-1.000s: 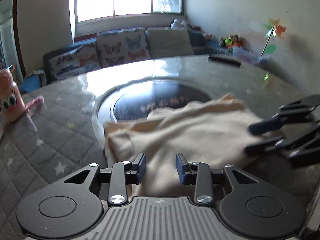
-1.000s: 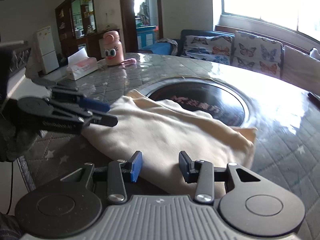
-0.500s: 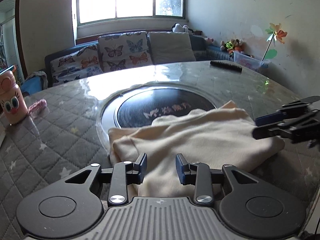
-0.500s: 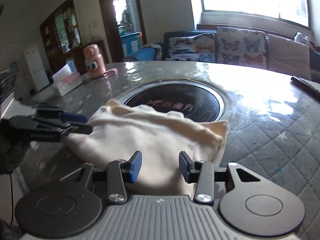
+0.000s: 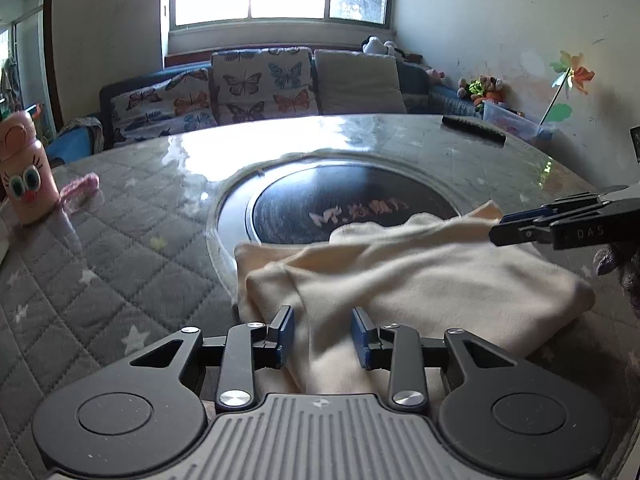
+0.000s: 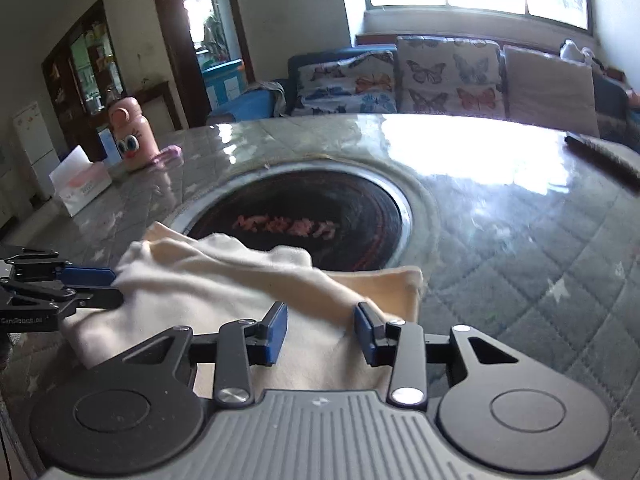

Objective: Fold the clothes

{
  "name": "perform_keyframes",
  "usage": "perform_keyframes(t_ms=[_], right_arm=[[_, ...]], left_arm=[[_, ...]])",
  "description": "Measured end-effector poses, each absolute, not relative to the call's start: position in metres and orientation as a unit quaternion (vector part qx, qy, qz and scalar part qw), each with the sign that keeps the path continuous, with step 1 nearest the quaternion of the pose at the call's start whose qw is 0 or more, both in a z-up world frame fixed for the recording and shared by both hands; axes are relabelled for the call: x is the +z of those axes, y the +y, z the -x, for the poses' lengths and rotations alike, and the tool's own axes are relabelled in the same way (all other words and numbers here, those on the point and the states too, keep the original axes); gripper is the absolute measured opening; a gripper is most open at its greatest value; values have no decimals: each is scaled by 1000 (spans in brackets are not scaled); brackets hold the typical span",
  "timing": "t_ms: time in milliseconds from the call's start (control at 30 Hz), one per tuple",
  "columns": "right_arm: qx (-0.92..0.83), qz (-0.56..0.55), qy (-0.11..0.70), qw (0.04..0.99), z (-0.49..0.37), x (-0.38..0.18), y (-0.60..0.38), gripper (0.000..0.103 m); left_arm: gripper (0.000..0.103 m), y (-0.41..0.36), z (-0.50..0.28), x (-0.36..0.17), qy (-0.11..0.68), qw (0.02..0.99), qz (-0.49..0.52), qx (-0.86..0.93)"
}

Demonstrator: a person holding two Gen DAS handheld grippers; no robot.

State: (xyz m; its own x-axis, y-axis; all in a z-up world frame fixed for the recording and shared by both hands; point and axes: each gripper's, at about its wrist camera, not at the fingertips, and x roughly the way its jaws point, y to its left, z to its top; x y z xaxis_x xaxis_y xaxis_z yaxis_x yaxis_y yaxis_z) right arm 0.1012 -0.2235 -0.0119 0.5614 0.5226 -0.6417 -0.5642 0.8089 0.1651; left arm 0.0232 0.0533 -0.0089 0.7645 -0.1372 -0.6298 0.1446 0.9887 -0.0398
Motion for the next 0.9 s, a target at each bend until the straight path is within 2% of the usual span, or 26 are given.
perform_keyframes(t_ms=[567, 900], right_arm=[[316, 44, 368, 873, -121, -24, -197, 36], [292, 33, 343, 892, -110, -10, -217, 36]], left_arm=[[34, 72, -66, -21, 352, 934, 18, -54], [34, 78, -50, -8, 342, 939, 28, -25]])
